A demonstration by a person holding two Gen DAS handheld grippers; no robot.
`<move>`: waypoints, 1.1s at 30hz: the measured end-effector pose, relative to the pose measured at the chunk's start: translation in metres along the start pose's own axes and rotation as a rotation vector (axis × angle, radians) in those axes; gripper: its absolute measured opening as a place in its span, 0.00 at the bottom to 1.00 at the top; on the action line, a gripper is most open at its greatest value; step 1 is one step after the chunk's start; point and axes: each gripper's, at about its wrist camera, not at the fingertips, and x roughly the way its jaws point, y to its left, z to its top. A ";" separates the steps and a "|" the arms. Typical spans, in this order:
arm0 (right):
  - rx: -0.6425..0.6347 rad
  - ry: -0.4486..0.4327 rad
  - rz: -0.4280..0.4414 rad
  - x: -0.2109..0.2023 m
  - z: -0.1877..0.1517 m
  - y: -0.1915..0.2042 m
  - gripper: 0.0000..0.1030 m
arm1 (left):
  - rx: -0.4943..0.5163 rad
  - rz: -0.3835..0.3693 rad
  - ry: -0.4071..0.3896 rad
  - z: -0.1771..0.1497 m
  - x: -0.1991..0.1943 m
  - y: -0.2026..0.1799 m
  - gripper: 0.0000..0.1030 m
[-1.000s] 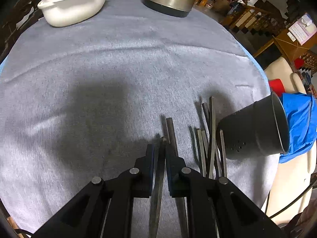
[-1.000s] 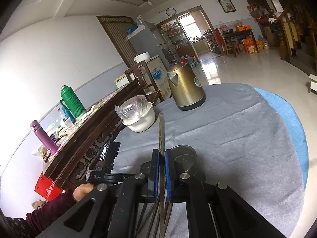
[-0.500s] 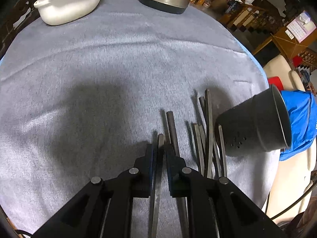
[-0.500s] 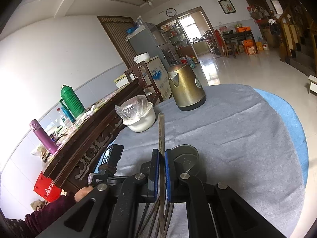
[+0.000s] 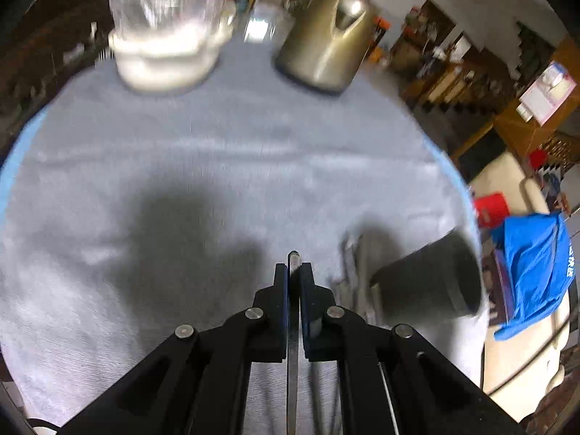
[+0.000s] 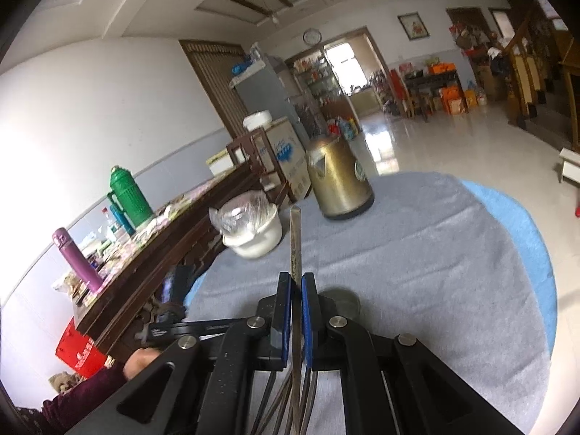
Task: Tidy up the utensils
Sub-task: 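Lift the held chopsticks upright toward the grey holder cup with both tools, then lower the chopstick into the cup and open the left tool while the right tool does the same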
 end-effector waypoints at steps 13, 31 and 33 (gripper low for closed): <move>0.016 -0.327 -0.093 -0.024 0.048 0.012 0.06 | 0.092 -0.113 -0.397 0.029 -0.134 -0.070 0.05; -0.005 -0.268 -0.252 0.047 0.033 -0.004 0.06 | 0.024 -0.163 -0.538 0.043 -0.139 -0.096 0.05; -0.003 -0.253 -0.247 0.044 0.027 -0.009 0.06 | 0.019 -0.152 -0.551 0.041 -0.139 -0.096 0.05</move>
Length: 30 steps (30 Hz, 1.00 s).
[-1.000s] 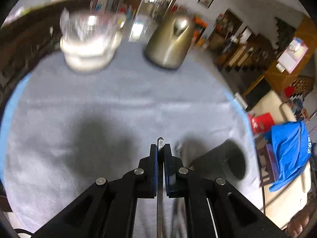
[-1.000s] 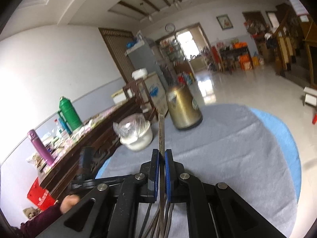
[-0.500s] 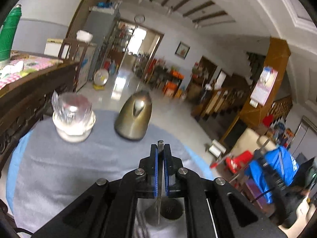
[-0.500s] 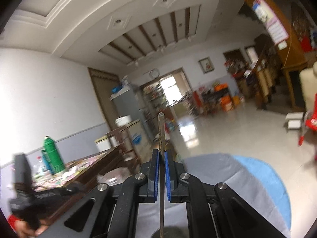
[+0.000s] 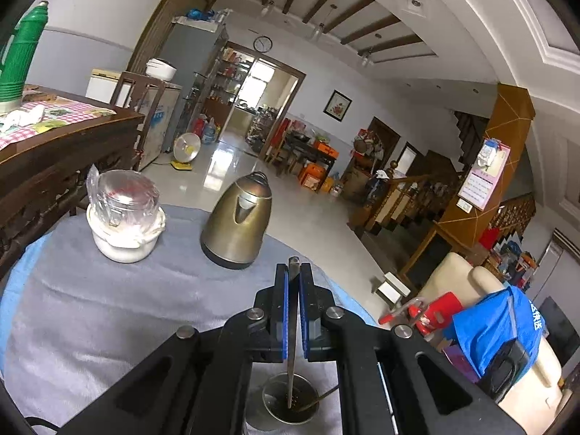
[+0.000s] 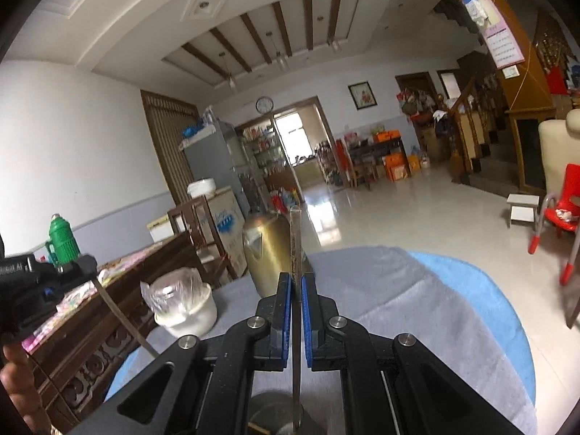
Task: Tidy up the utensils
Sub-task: 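Lower the chopstick into the cup and open the left tool while the right tool does the same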
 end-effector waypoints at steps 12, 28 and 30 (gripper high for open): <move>-0.011 0.089 0.026 -0.010 -0.027 -0.006 0.06 | -0.009 -0.003 -0.057 0.000 -0.014 -0.004 0.05; 0.036 0.126 0.097 -0.032 -0.035 -0.017 0.07 | 0.041 0.035 -0.109 -0.024 -0.002 -0.012 0.05; 0.052 0.133 0.100 -0.035 -0.035 -0.019 0.08 | 0.039 0.029 -0.076 -0.030 0.003 -0.012 0.05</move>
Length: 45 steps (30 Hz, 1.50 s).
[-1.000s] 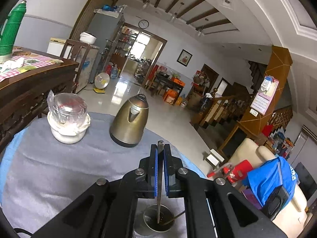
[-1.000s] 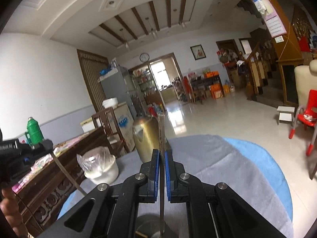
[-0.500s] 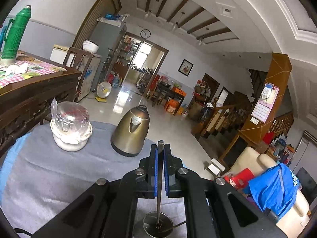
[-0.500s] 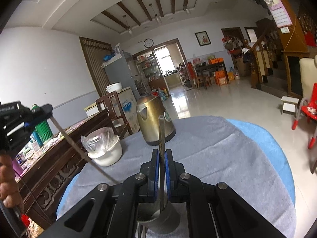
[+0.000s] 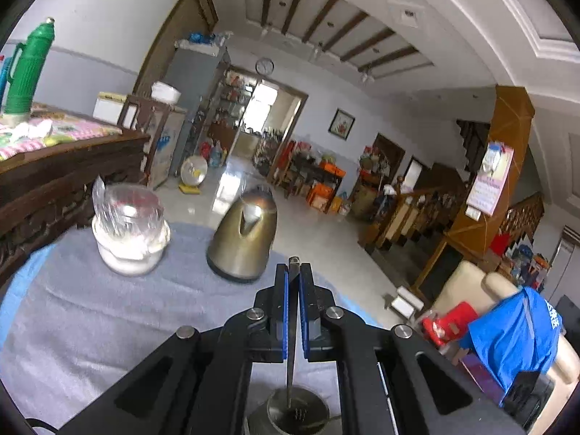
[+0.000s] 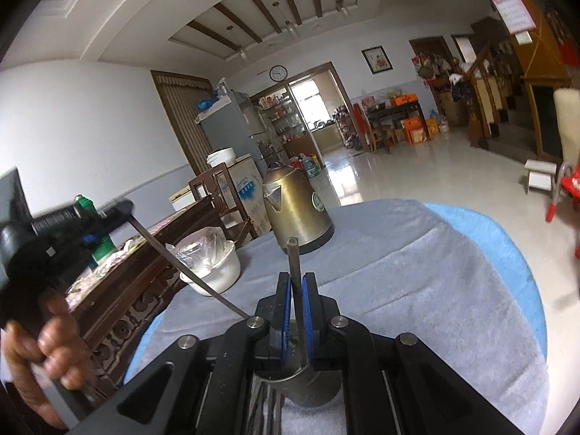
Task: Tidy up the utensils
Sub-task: 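Lower the chopstick into the cup and open the left tool while the right tool does the same, then grasp another chopstick from the pile with the left tool while the right tool grasps one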
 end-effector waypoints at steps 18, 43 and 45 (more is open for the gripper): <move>0.090 -0.047 0.094 -0.073 -0.011 -0.025 0.33 | 0.044 0.091 0.161 -0.039 -0.040 0.047 0.48; -0.032 0.407 0.066 -0.001 -0.140 0.005 0.36 | 0.109 0.227 0.602 -0.173 -0.033 0.102 0.49; -0.044 0.452 0.062 0.007 -0.148 0.010 0.26 | 0.103 0.201 0.629 -0.178 -0.030 0.098 0.49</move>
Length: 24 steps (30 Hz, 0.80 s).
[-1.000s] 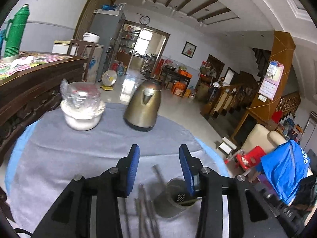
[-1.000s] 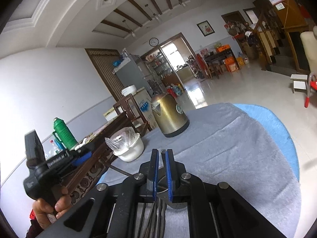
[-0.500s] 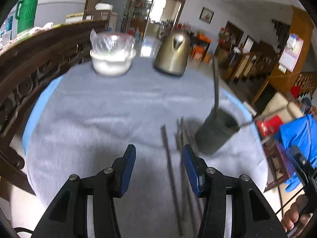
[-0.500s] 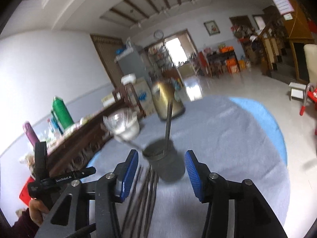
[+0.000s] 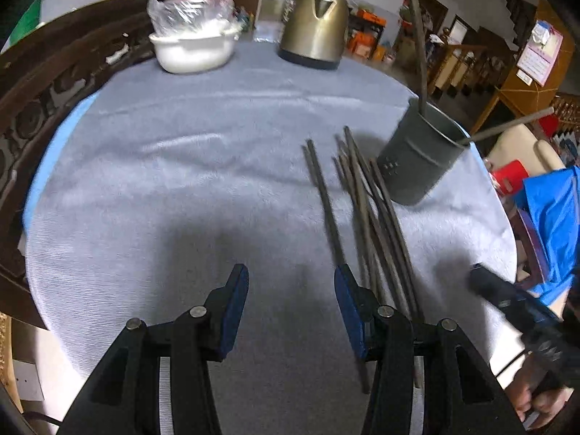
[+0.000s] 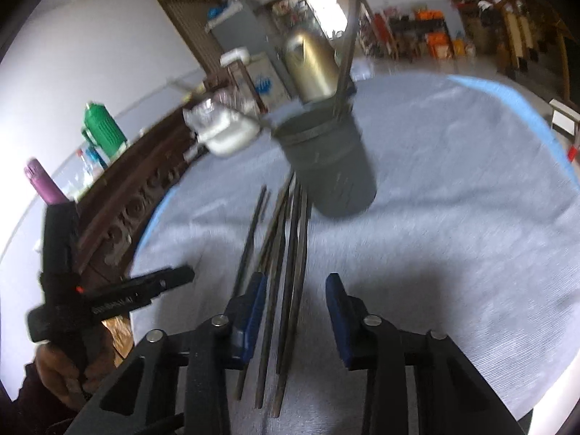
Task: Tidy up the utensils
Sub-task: 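Grasp another chopstick from the pile with the left tool while the right tool grasps one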
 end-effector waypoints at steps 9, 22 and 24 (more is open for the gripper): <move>-0.012 0.129 -0.009 0.028 -0.010 0.002 0.15 | 0.014 -0.092 0.086 -0.009 0.015 -0.023 0.49; -0.055 0.179 -0.065 0.038 -0.012 0.005 0.09 | 0.052 -0.069 0.107 -0.017 0.031 -0.026 0.26; -0.045 0.184 -0.069 0.037 -0.011 0.003 0.09 | 0.054 -0.062 0.110 -0.017 0.031 -0.024 0.21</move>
